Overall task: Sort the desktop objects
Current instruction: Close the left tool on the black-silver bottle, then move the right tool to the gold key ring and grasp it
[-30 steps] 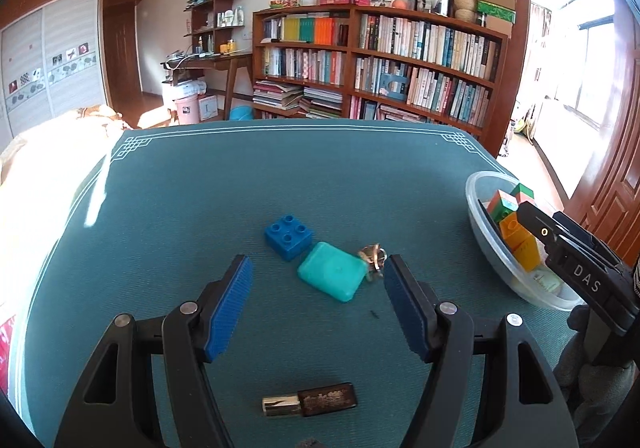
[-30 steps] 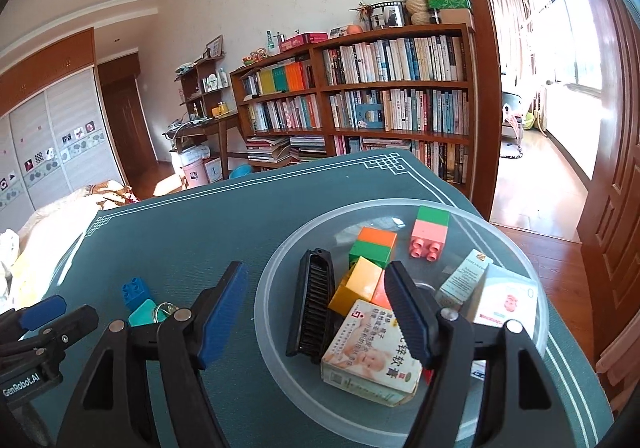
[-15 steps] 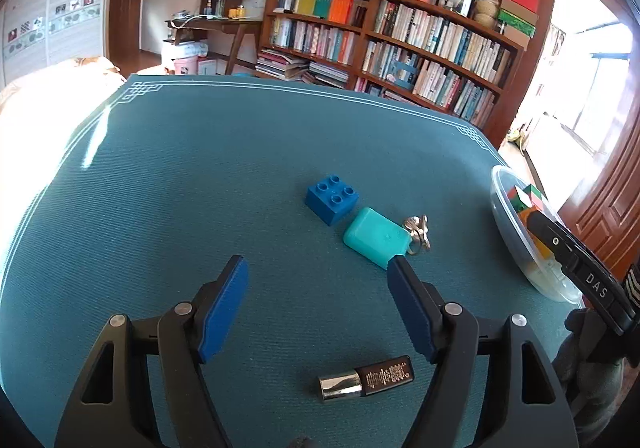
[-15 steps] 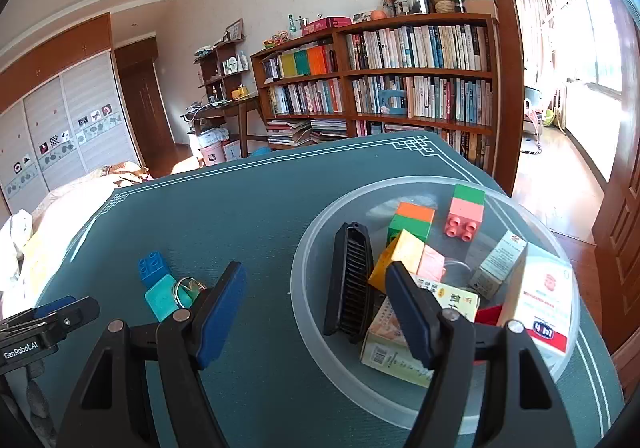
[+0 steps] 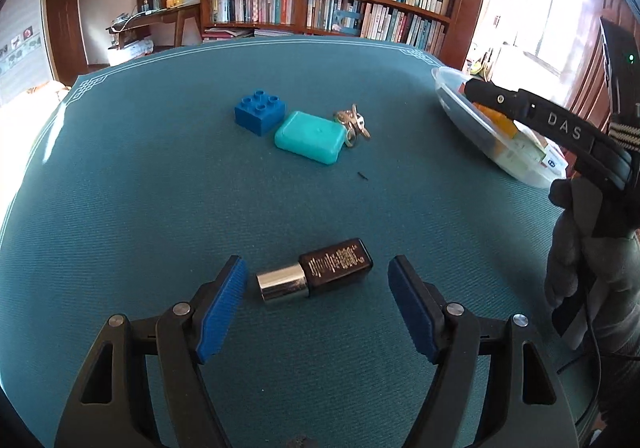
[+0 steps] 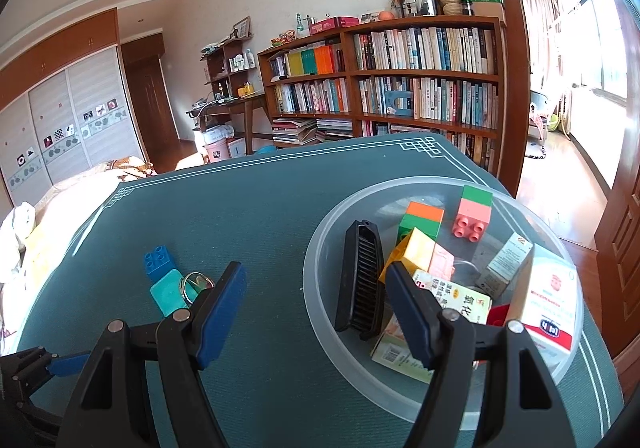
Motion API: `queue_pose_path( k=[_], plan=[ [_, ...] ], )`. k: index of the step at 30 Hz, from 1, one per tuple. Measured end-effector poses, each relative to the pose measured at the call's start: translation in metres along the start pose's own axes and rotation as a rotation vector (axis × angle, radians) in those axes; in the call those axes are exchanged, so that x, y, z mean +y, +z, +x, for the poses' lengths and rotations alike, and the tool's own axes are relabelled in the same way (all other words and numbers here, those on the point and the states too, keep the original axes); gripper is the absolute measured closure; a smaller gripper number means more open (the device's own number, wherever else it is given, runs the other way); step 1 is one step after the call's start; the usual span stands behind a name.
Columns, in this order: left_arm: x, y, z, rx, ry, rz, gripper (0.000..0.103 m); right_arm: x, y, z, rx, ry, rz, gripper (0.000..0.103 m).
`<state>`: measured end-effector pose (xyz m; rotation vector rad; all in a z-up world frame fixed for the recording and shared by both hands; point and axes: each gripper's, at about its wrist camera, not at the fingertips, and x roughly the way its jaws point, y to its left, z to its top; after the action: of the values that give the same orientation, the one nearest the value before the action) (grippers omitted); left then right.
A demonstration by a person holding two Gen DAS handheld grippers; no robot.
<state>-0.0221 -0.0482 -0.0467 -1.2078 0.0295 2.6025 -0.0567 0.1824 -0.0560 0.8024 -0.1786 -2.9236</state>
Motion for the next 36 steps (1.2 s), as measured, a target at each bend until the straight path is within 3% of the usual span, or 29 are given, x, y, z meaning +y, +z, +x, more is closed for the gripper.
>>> queue_pose_path(
  k=[4, 12, 15, 17, 24, 36],
  plan=[
    [-0.004, -0.003, 0.005, -0.008, 0.036, 0.005, 0.027, 0.002, -0.001, 0.0, 0.0, 0.002, -0.007, 0.027],
    [-0.001, -0.006, 0.008, -0.034, 0.039, -0.098, 0.027, 0.01, -0.003, -0.001, -0.003, 0.014, -0.03, 0.027],
    [-0.001, -0.006, 0.007, -0.056, 0.056, -0.105, 0.038, 0.013, -0.006, -0.001, 0.0, 0.023, -0.042, 0.027],
    [-0.001, -0.006, 0.005, -0.065, 0.066, -0.095, 0.038, 0.017, -0.008, -0.001, 0.003, 0.032, -0.052, 0.027],
    [-0.003, -0.004, -0.005, -0.141, 0.131, -0.083, 0.039, 0.036, -0.015, -0.003, 0.009, 0.103, -0.121, 0.027],
    [0.002, -0.003, 0.0, -0.126, 0.149, -0.114, 0.039, 0.056, -0.034, 0.007, 0.115, 0.241, -0.157, 0.027]
  ],
)
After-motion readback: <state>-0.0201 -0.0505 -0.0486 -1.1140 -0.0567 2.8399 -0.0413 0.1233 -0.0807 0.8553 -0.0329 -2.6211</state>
